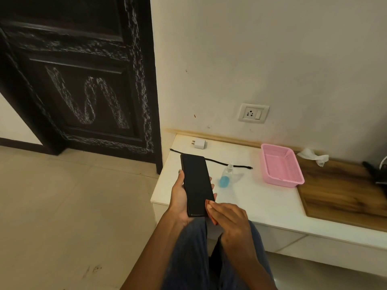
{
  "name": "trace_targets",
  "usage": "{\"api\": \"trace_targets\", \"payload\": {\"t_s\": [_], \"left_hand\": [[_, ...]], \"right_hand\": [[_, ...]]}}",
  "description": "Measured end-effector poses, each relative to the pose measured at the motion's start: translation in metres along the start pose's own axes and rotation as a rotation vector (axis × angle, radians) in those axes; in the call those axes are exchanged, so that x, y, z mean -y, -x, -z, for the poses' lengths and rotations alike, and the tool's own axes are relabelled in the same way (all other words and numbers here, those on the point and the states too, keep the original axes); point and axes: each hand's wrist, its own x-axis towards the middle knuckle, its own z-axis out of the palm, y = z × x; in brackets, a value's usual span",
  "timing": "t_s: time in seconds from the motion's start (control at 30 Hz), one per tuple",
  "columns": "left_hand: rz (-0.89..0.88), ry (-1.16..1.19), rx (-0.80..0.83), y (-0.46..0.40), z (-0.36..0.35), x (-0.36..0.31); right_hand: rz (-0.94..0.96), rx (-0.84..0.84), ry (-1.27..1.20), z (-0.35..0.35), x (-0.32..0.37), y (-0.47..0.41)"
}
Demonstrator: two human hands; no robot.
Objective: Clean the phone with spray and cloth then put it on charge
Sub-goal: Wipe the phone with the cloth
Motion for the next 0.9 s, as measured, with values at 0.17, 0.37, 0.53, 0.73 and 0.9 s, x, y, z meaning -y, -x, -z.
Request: {"api": "trace_targets", "payload": {"t_s": [0.17, 0.37, 0.53, 0.73, 0.9], "left_hand": [[-0.024, -0.068, -0.018, -0.002, -0.002, 0.001], [-0.054, -0.08, -0.022, -0.001, 0.0, 0.003], [0.002, -0.058, 0.015, 0.003, -0.004, 0.007], [-0.05, -0.084, 0.041, 0.0, 0.001, -0.002], [-0.056, -0.074, 0.074, 0.001, -0.001, -0.006]], "right_hand": [[-0.051, -0.013, -0.078, -0.013, 0.023, 0.004], [-0.023, 0.067, -0.159, -0.014, 0.025, -0.001], [-0.106, 0.11, -0.275, -0.013, 0.011, -0.03], [-0.019, 0.112, -0.204, -0.017, 0.021, -0.016], [0.032, 0.108, -0.142, -0.014, 0.014, -0.023]]}}
